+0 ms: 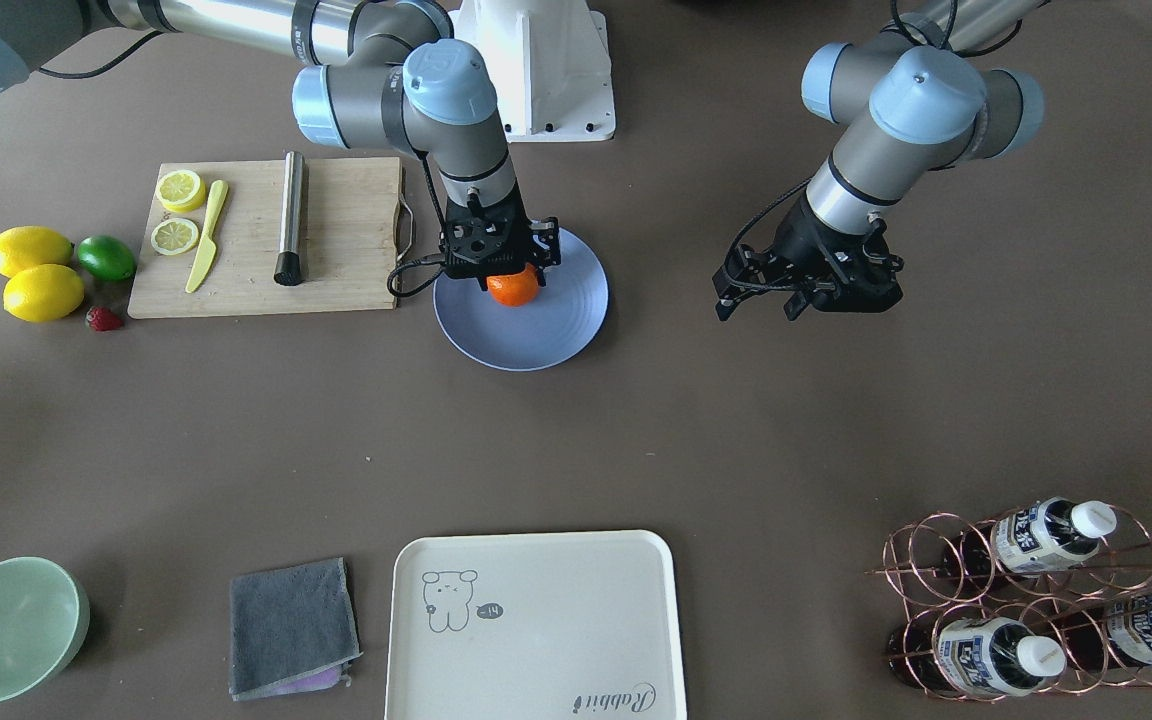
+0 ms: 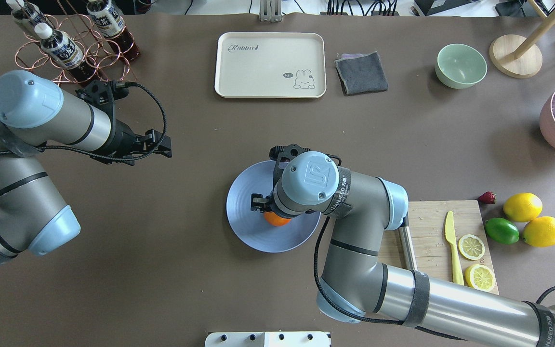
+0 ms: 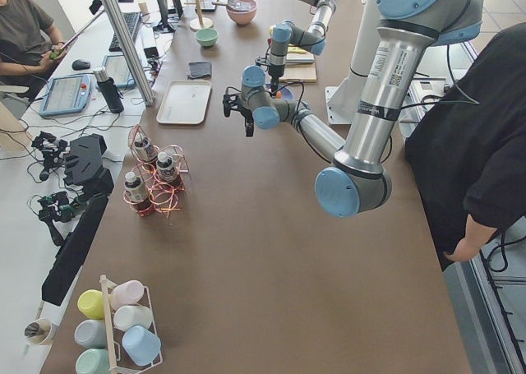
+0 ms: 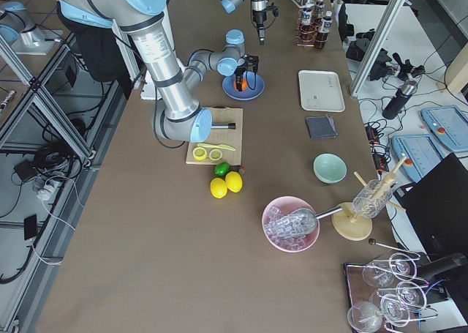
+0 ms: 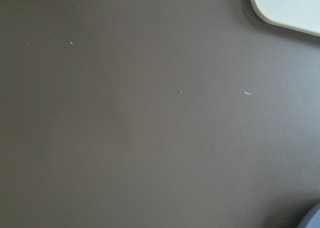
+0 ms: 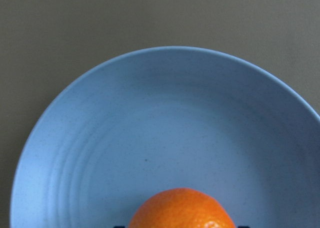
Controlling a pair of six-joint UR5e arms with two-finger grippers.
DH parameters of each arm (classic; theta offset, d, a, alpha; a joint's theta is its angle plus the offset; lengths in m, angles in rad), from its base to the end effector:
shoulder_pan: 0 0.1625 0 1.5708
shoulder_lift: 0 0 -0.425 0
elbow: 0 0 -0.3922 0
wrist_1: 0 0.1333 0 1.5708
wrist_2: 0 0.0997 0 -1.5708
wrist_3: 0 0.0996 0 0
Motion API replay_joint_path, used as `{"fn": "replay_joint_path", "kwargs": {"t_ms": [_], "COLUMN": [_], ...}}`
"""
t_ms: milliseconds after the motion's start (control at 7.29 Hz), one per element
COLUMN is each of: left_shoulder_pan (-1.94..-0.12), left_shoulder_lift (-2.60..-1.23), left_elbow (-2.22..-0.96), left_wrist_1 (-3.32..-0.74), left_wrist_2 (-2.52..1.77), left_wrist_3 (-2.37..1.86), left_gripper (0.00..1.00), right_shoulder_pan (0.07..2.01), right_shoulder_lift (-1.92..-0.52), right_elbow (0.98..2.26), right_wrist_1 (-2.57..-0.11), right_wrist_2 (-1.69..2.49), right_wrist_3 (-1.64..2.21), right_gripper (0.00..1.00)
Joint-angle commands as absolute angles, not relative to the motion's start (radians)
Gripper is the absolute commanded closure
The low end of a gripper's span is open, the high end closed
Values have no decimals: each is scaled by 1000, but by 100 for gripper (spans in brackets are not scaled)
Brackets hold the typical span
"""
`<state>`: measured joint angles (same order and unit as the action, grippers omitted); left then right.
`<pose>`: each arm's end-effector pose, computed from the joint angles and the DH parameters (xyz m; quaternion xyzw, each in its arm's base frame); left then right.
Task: Pick orange to plate
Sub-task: 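Lower the orange onto the plate and open the right gripper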
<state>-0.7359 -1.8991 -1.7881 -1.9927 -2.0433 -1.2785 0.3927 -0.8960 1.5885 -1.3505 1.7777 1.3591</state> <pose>0.3871 -0.4692 0.3295 0.0419 0.4956 -0.0831 0.8635 -0.6086 -0.3742 0.2247 0.0420 -0.4461 0.0354 0.8933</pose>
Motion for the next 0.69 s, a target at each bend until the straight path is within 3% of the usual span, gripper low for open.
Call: {"fn": "replay_joint_path", "kwargs": {"t_ms": [0, 275, 549], "left_shoulder_pan": [-736, -791, -946], "left_shoulder_lift": [-1901, -1896, -1829], "left_elbow": [-1792, -1801, -1813], "left_wrist_1": [-1993, -1991, -1991], "left_wrist_2": [-2043, -2072, -2173], "left_wrist_3": [-1282, -1275, -1100], "left_gripper": [3, 3, 3], "right_shoulder_pan": [388, 419, 573], "right_shoulder_lift": [-897, -902, -963], "right_elbow": [1586, 1667, 1745], "right_wrist_1": [-1350, -1361, -1409], "right_wrist_2": [1776, 1779, 1887], "right_wrist_3": [1358, 1356, 1309], "right_gripper": [0, 0, 0]}}
